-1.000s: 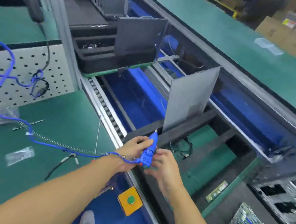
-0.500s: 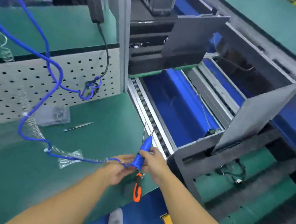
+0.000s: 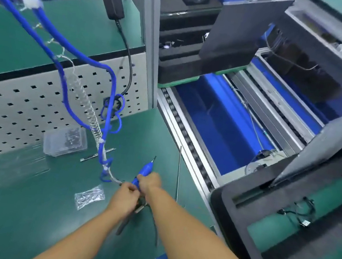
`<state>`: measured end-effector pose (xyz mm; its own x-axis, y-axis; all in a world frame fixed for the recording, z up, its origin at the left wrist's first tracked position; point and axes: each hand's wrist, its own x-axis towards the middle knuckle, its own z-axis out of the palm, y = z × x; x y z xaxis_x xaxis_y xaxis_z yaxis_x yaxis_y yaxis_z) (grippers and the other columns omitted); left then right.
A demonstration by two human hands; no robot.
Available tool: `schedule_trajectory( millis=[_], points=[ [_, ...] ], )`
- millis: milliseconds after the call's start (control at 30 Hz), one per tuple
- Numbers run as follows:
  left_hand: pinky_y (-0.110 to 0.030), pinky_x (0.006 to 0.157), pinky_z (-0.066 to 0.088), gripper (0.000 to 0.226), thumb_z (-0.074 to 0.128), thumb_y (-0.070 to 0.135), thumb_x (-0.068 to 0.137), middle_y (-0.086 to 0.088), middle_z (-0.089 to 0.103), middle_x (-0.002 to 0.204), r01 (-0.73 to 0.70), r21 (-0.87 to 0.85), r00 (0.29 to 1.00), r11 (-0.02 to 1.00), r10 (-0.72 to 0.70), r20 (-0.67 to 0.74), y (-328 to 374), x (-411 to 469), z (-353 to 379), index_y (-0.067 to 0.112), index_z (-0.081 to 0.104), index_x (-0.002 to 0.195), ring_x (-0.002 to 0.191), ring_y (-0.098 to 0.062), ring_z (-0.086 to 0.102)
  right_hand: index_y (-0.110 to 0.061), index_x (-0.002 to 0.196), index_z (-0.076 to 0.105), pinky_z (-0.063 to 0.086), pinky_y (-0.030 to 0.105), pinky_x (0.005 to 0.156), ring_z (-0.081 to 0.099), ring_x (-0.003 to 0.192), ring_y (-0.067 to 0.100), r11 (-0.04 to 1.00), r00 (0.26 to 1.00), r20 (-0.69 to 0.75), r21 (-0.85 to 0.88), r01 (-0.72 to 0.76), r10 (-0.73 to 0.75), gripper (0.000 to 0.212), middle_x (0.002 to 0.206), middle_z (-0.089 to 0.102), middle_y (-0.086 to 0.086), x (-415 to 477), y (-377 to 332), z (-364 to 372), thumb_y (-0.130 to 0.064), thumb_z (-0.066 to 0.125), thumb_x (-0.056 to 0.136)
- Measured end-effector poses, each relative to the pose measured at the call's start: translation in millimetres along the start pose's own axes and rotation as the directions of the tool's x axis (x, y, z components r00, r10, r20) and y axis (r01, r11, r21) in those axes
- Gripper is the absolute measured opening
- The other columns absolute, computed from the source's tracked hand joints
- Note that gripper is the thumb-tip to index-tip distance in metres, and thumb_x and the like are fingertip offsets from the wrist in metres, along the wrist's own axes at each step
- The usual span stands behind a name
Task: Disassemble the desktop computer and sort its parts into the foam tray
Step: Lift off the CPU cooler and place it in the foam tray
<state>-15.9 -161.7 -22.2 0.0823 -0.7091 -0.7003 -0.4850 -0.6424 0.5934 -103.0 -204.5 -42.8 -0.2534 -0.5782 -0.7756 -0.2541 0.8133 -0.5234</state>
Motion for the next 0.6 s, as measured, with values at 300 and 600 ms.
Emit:
schedule_trajectory(
  millis=[300, 600],
  points=[
    [-0.028, 0.062, 0.047, 0.021, 0.044, 0.009, 0.100, -0.011, 0.070, 0.082, 0.026, -0.049, 0.997, 0.998, -0.022, 0.067, 8.4, 1.0, 5.9, -0.001, 0.059, 0.112, 0.067, -0.023, 0.064, -0.003, 0.130, 0.058, 0.046, 0.035, 0.098, 0.056, 0.123, 0.032, 0.990, 0.999, 0.011, -0.131, 0.041, -0.040, 0.036, 0.132, 0.060, 0.017, -13.1, 6.2, -36.9, -0.017, 0.045, 0.099],
    [-0.024, 0.050, 0.033, 0.018, 0.046, 0.005, 0.098, -0.010, 0.061, 0.069, -0.155, -0.121, 0.969, 0.980, 0.175, 0.173, 75.6, -35.4, 76.5, 0.005, 0.063, 0.092, 0.057, -0.021, 0.052, -0.017, 0.066, 0.053, 0.041, 0.023, 0.046, 0.050, 0.048, 0.015, 0.960, 0.990, -0.024, 0.241, 0.142, -0.140, 0.026, 0.063, 0.055, 0.006, -98.6, 57.8, -146.9, -0.013, 0.049, 0.091]
  ],
)
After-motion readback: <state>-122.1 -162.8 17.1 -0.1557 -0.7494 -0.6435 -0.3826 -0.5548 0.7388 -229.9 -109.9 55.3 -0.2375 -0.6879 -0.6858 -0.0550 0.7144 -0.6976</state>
